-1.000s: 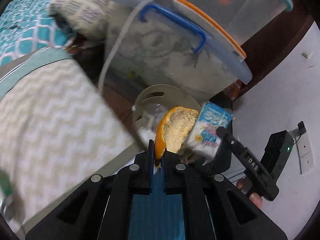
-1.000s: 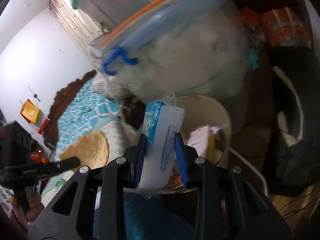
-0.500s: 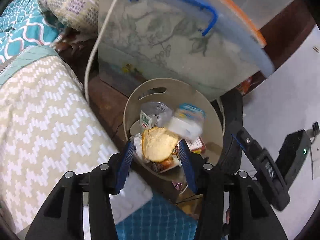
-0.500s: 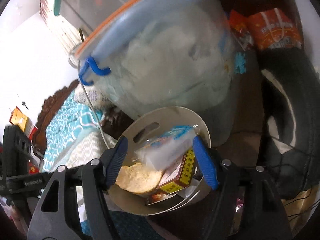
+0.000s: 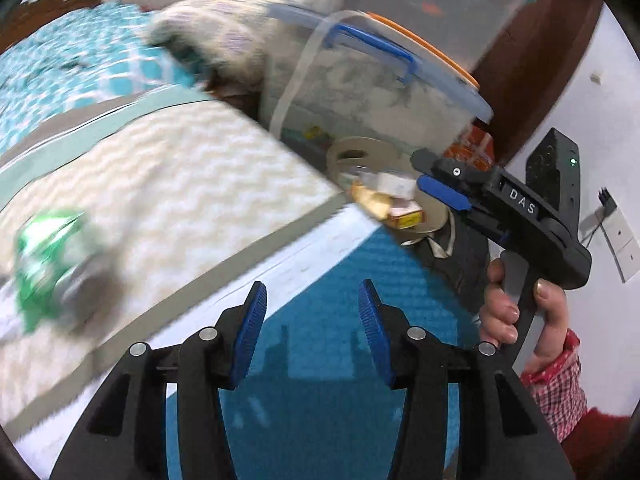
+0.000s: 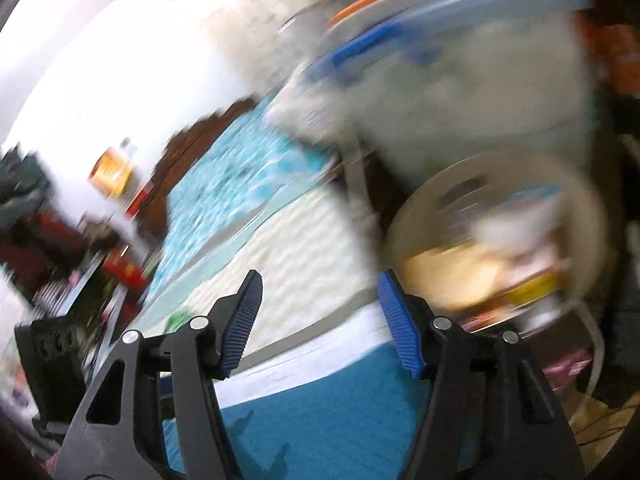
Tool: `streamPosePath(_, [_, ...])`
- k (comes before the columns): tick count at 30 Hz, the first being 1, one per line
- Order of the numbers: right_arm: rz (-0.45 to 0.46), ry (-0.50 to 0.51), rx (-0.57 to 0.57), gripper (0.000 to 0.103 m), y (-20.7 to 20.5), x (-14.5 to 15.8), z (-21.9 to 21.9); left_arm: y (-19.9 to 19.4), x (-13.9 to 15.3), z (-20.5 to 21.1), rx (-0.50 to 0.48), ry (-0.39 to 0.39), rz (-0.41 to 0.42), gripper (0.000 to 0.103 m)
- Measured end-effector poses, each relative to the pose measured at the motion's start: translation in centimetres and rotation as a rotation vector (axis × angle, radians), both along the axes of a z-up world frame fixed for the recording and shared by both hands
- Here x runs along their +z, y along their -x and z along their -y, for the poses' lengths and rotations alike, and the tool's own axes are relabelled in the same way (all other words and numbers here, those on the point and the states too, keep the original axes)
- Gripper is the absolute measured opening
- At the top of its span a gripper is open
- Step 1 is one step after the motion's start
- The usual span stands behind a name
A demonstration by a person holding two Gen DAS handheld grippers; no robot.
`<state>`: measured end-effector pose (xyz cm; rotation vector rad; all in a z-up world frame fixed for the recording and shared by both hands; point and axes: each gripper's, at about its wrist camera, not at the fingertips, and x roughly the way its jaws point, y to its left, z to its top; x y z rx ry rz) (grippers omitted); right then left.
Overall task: Collect trash
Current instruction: 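Move both open tools back over the green can and wrapper, then grasp the green-and-white wrapper with the left tool while the right tool grasps the green can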
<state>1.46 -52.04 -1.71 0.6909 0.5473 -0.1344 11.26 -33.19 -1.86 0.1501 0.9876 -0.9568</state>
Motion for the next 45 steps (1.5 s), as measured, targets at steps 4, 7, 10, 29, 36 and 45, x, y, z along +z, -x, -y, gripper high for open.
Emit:
streamPosePath(4, [-0.030, -0.066, 0.180, 0.057, -4.6, -1.1, -5.5, -1.5, -0.5, -8.2, 0.156, 0.003, -0.014, 0.045])
streamPosePath(7, [-0.045, -0.108, 0.285, 0.056, -8.0, -2.0, -9.8, -3.6, -1.2, -14.7, 0.303, 0.002, -0.041, 0.045])
streamPosePath(10, [-0.056, -0.120, 0.331, 0.057, -10.6, -2.6, -12.7, -6.3, -1.8, -20.4, 0.463, -0.014, -0.050, 0.050])
streamPosePath(29, [-0.154, -0.134, 0.404, 0.058, -19.8, -7.2, -18.1, -14.7, -5.5, -20.0, 0.530, -0.058, -0.100, 0.019])
streamPosePath(36, [-0.171, -0.071, 0.510, 0.055, -19.8, -6.8, -20.5, -12.5, -5.6, -18.4, 0.489, 0.017, -0.139, 0.006])
streamPosePath(45, [-0.120, -0.130, 0.441, 0.052, -15.4, -5.0, -19.0, -8.5, -2.5, -21.5, 0.479, 0.121, -0.143, 0.006])
